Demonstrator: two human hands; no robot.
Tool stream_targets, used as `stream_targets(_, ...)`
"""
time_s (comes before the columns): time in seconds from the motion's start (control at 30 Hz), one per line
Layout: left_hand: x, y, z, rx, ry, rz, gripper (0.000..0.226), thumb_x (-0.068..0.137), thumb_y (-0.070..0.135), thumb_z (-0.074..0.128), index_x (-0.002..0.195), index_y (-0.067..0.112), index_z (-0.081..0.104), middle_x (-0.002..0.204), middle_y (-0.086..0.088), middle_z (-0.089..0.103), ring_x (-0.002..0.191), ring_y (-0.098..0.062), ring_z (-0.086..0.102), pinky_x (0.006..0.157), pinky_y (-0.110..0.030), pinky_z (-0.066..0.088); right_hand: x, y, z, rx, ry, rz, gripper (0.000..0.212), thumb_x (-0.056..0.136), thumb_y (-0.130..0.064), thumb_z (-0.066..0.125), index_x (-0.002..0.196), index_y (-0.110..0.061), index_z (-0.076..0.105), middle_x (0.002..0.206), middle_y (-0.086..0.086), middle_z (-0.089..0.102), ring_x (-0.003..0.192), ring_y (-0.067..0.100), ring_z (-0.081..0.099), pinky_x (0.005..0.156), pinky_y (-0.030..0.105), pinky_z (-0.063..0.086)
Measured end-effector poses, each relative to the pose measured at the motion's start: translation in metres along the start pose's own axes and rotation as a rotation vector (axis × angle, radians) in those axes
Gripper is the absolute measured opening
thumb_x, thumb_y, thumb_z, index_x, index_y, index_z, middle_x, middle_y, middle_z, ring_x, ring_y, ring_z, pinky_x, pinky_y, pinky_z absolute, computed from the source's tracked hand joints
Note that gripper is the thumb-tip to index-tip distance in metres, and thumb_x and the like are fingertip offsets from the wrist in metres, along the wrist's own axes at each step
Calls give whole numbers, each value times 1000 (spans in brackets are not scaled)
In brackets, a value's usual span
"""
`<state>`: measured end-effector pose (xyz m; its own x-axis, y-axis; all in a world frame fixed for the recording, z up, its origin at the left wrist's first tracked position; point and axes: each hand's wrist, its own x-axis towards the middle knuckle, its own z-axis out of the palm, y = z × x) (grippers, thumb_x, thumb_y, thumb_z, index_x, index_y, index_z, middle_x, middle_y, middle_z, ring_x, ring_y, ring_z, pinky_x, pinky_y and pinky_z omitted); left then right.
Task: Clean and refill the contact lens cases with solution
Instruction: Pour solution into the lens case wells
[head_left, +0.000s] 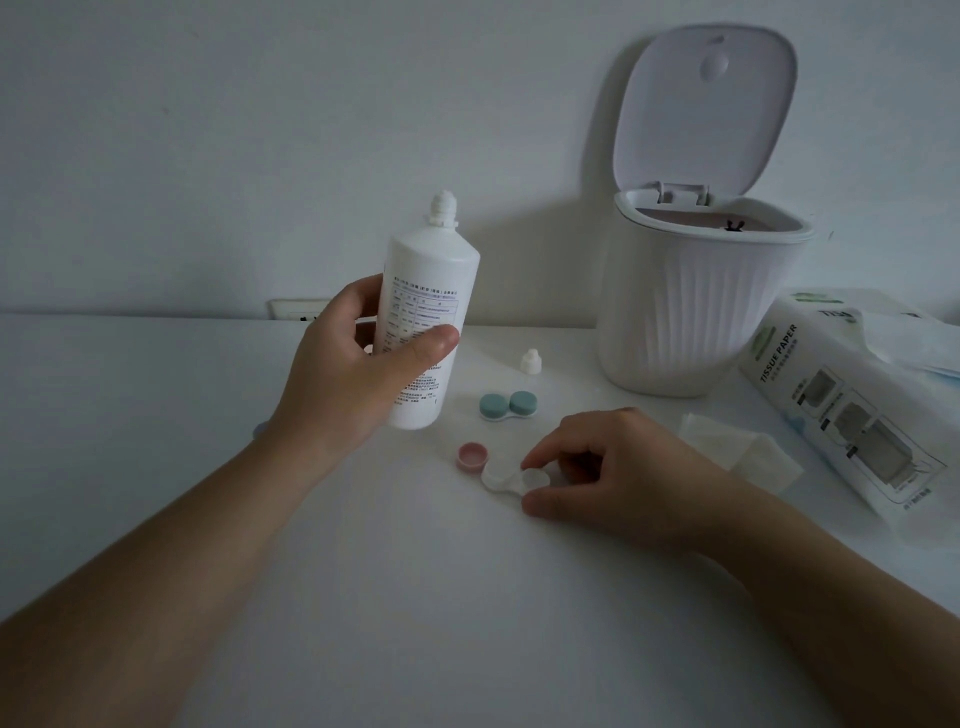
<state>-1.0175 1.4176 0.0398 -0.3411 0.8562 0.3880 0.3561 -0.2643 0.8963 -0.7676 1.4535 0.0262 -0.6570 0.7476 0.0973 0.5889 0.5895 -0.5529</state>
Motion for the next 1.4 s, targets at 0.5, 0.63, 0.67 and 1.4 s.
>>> stream_targets(0.5, -3, -4, -10, 340, -82, 313, 67, 64, 36, 94, 121, 42, 60, 115, 34, 65, 111, 14, 57, 86, -1, 40, -2, 4, -22, 461, 225, 21, 12, 82, -20, 80, 92, -24, 78, 76, -3, 77, 70, 14, 74, 67, 28, 59)
stream_targets(0.63, 1, -7, -13, 475, -97, 408, 73, 64, 34, 94, 128, 33, 59, 119, 24, 63, 111, 10, 55, 88, 0, 36, -2, 3, -25, 556, 304, 32, 8, 83, -19, 78, 90, -23, 79, 79, 12, 72, 64, 9, 59, 57, 17, 44)
stream_targets(0.67, 2, -8, -14, 504, -104, 427, 76, 64, 32, 94, 131, 31, 58, 122, 22, 62, 111, 9, 55, 90, 0, 36, -2, 3, -26, 567, 306, 28, 8, 84, -19, 78, 90, -23, 79, 82, 16, 71, 64, 13, 56, 58, 20, 44)
stream_targets(1.4, 10, -12, -8, 706, -123, 642, 65, 66, 2, 90, 125, 8, 65, 126, -3, 65, 116, -22, 56, 102, -22, 37, -3, 0, -22, 475, 223, 28, 10, 84, -24, 77, 94, -22, 76, 78, 1, 78, 82, 29, 76, 88, 57, 56)
